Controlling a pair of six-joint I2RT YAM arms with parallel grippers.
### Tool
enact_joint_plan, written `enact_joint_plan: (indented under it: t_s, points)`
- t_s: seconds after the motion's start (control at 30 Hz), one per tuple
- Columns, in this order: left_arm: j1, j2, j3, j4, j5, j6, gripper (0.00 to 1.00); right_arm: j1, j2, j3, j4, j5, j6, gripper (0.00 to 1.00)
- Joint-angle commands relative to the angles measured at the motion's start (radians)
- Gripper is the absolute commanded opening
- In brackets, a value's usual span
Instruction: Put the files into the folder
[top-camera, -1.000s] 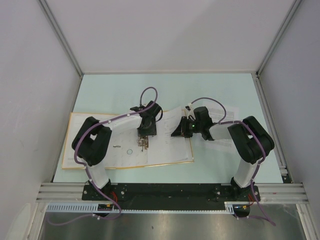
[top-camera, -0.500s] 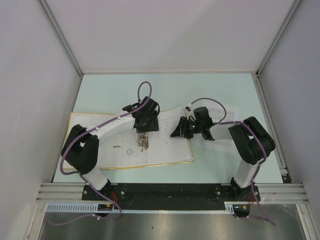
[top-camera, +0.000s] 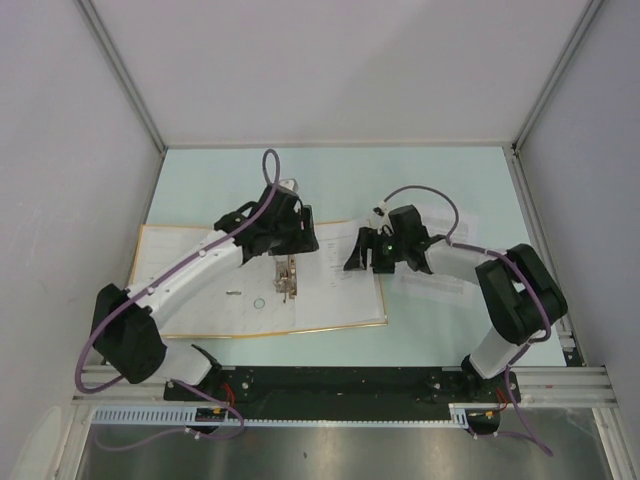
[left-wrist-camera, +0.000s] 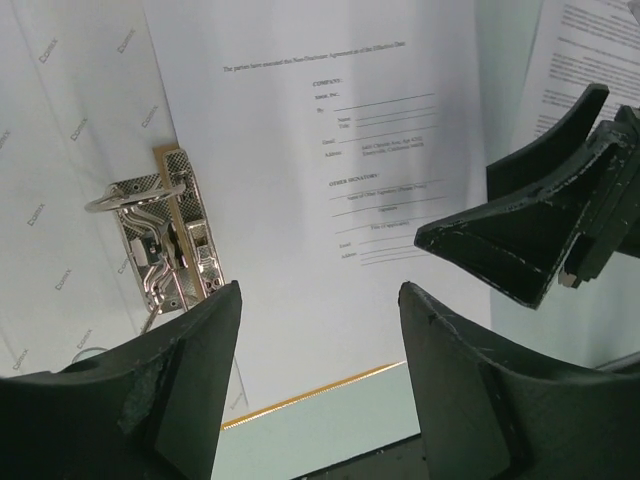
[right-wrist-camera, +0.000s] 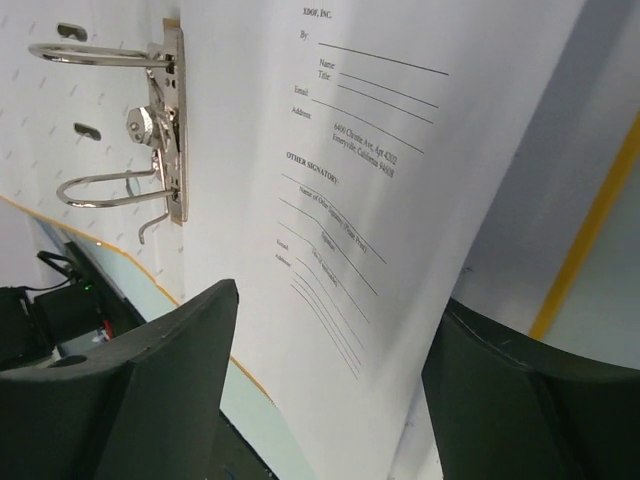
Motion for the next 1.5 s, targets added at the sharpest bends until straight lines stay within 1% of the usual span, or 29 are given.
enact_joint_plan:
  t_s: [0.0,0.03,0.07,0.1,0.17,0.23,0.27,0.3,0.33,0.37,0.4,0.43,0.47,0.5,0.53,0.57,0.6,0.63,0.67,0.7,0.8,0.9,1.03,1.2,1.3,1.33,1.47]
  points:
    - [0.004,-0.087,0.019,0.062,0.11,0.078,0.7,-0.043,-0.1,0.087,-0.26,0.117,-0.135,0.77]
    - [0.003,-0.108,0.017,0.081,0.136,0.09,0.69,-0.069,-0.15,0.098,-0.312,0.147,-0.152,0.78]
    - [0.003,-0.114,0.02,0.117,0.168,0.101,0.69,-0.099,-0.181,0.103,-0.358,0.223,-0.167,0.79]
    - [-0.002,-0.116,0.031,0.132,0.229,0.107,0.69,-0.173,-0.21,0.107,-0.444,0.268,-0.179,0.8]
    - [-0.02,-0.099,0.045,0.187,0.254,0.108,0.69,-0.256,-0.306,0.106,-0.509,0.351,-0.176,0.83]
    - [-0.072,-0.038,0.076,0.235,0.264,0.107,0.67,-0.377,-0.353,0.106,-0.567,0.391,-0.164,0.83]
    - [-0.091,-0.001,0.092,0.282,0.27,0.102,0.66,-0.414,-0.385,0.106,-0.584,0.428,-0.157,0.83]
    - [-0.129,0.039,0.144,0.302,0.276,0.09,0.65,-0.444,-0.391,0.103,-0.595,0.439,-0.161,0.83]
    - [-0.152,0.13,0.175,0.35,0.279,0.087,0.63,-0.482,-0.391,0.101,-0.598,0.445,-0.166,0.83]
    - [-0.177,0.178,0.207,0.376,0.276,0.087,0.62,-0.522,-0.381,0.098,-0.603,0.441,-0.164,0.83]
    - [-0.222,0.232,0.284,0.397,0.262,0.088,0.61,-0.543,-0.373,0.089,-0.575,0.427,-0.158,0.83]
    - [-0.244,0.34,0.328,0.41,0.235,0.087,0.59,-0.588,-0.359,0.066,-0.557,0.407,-0.155,0.82]
    - [-0.26,0.399,0.382,0.41,0.233,0.082,0.56,-0.606,-0.347,0.058,-0.537,0.367,-0.156,0.82]
    - [-0.287,0.456,0.495,0.402,0.219,0.06,0.54,-0.623,-0.318,0.051,-0.511,0.352,-0.166,0.82]
    - [-0.303,0.563,0.546,0.395,0.181,0.05,0.5,-0.636,-0.306,0.043,-0.499,0.338,-0.19,0.82]
    - [-0.315,0.612,0.641,0.393,0.163,0.049,0.5,-0.655,-0.296,0.038,-0.473,0.31,-0.204,0.83]
    - [-0.336,0.664,0.692,0.381,0.143,0.049,0.5,-0.666,-0.281,0.035,-0.457,0.304,-0.21,0.83]
    - [-0.346,0.755,0.739,0.35,0.124,0.049,0.5,-0.676,-0.278,0.019,-0.443,0.277,-0.219,0.83]
    - [-0.353,0.795,0.814,0.343,0.091,0.047,0.5,-0.698,-0.275,0.009,-0.407,0.254,-0.224,0.84]
    - [-0.359,0.862,0.841,0.338,0.08,0.039,0.5,-0.705,-0.269,0.003,-0.39,0.243,-0.224,0.85]
    - [-0.359,0.961,0.927,0.329,0.078,0.012,0.49,-0.708,-0.25,-0.002,-0.379,0.262,-0.238,0.86]
    - [-0.356,1.005,0.955,0.324,0.037,-0.019,0.49,-0.711,-0.22,-0.003,-0.379,0.292,-0.252,0.87]
    - [-0.344,1.032,0.956,0.292,0.018,-0.065,0.49,-0.7,-0.174,-0.009,-0.37,0.331,-0.253,0.87]
    - [-0.327,1.065,0.953,0.284,0.063,-0.096,0.47,-0.676,-0.144,-0.012,-0.373,0.388,-0.259,0.87]
    - [-0.324,1.084,0.953,0.29,0.067,-0.109,0.47,-0.659,-0.14,-0.014,-0.386,0.449,-0.267,0.87]
    - [-0.324,1.088,0.953,0.29,0.098,-0.117,0.47,-0.648,-0.138,-0.017,-0.388,0.451,-0.267,0.87]
    - [-0.321,1.098,0.944,0.286,0.101,-0.131,0.47,-0.617,-0.114,-0.018,-0.387,0.465,-0.271,0.87]
